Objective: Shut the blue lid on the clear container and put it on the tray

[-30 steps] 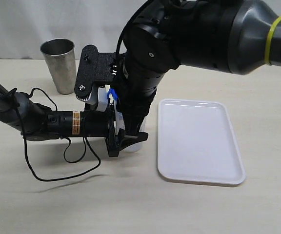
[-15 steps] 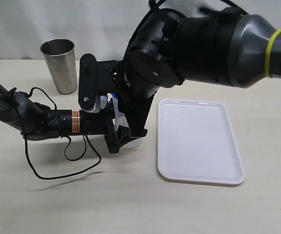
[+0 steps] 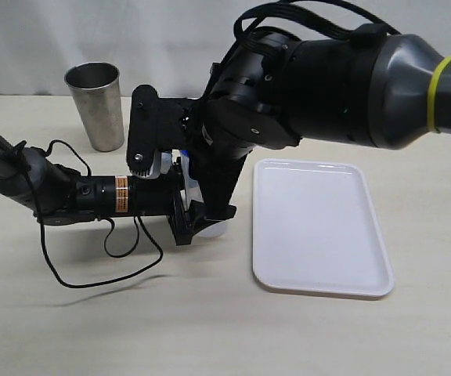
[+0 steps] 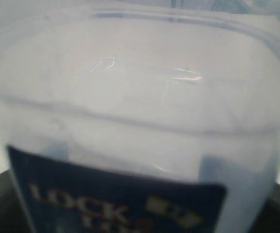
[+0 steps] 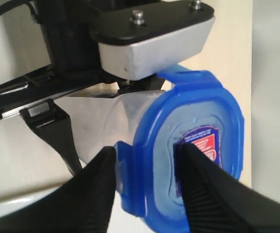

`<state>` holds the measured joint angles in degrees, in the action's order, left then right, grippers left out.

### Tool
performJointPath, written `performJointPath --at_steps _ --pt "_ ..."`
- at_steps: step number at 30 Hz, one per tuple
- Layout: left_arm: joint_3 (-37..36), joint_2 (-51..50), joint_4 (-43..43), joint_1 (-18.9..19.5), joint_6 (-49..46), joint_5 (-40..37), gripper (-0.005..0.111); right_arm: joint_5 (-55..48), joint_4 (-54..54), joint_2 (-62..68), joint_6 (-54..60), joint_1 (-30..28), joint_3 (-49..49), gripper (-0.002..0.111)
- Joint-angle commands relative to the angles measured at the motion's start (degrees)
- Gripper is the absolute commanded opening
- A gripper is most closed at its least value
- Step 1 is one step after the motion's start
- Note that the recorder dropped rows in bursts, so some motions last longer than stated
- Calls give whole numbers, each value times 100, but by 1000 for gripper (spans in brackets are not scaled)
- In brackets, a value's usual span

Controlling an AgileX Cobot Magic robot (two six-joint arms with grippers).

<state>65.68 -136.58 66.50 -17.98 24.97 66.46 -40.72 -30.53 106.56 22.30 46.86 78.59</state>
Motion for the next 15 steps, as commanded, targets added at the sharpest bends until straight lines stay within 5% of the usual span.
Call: performJointPath --at_steps 1,15 --pt "-24 22 484 -65 -286 149 0 -763 615 314 -473 -255 -323 38" --pt "-24 47 475 172 -439 161 0 -883 1152 -189 -356 -285 -323 38"
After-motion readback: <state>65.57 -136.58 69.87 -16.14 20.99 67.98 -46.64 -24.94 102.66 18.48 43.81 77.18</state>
